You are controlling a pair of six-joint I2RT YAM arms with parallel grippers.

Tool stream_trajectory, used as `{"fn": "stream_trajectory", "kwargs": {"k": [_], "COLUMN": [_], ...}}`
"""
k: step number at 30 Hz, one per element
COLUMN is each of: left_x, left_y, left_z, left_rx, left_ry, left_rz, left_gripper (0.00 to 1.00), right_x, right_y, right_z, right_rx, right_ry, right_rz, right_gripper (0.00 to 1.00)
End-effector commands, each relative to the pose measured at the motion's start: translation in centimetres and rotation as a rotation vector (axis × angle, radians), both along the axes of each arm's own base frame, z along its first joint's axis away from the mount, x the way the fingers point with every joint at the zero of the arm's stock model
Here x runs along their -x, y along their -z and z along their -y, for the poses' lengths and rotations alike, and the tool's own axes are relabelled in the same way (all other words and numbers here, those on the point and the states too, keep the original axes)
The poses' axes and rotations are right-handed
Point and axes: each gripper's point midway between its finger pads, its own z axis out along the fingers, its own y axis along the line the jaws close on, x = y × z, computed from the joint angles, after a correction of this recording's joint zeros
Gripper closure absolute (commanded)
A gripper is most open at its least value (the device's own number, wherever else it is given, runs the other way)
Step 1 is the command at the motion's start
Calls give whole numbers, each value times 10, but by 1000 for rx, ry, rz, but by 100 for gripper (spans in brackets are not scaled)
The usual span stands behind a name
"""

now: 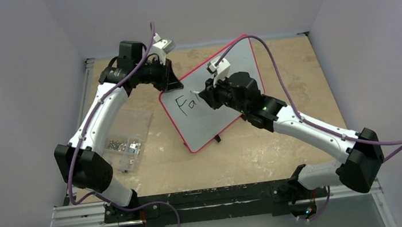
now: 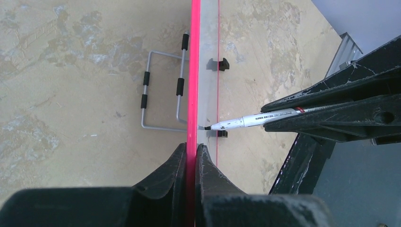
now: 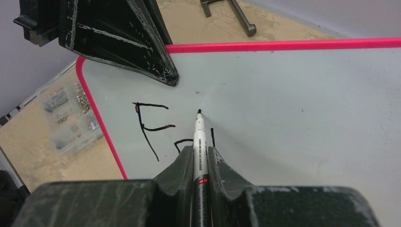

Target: Write a sentence on the whiteboard

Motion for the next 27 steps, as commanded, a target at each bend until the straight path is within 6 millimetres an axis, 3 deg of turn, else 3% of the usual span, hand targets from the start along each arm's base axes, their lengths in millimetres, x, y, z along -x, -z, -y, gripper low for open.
{"fn": "stream_trajectory", "kwargs": {"k": [1, 9, 20, 27], "left_x": [-8, -9, -10, -9], "left_y": [-20, -20, -20, -19], "left_z": [-2, -2, -3, -7], "left_rx": [2, 5, 0, -21], "left_ry": [-14, -22, -32, -34], "left_rz": [118, 115, 118, 135], "left_gripper": [100, 100, 100, 100], "right_x": [-8, -11, 2, 2], "right_y": [-3, 0, -28, -22], "right_z": [9, 19, 24, 32], "right_rx": [2, 30, -26, -9], "right_ry": [56, 104, 85, 114], "right_rz": [27, 23, 46, 43], "right_gripper": [100, 100, 100, 100]}}
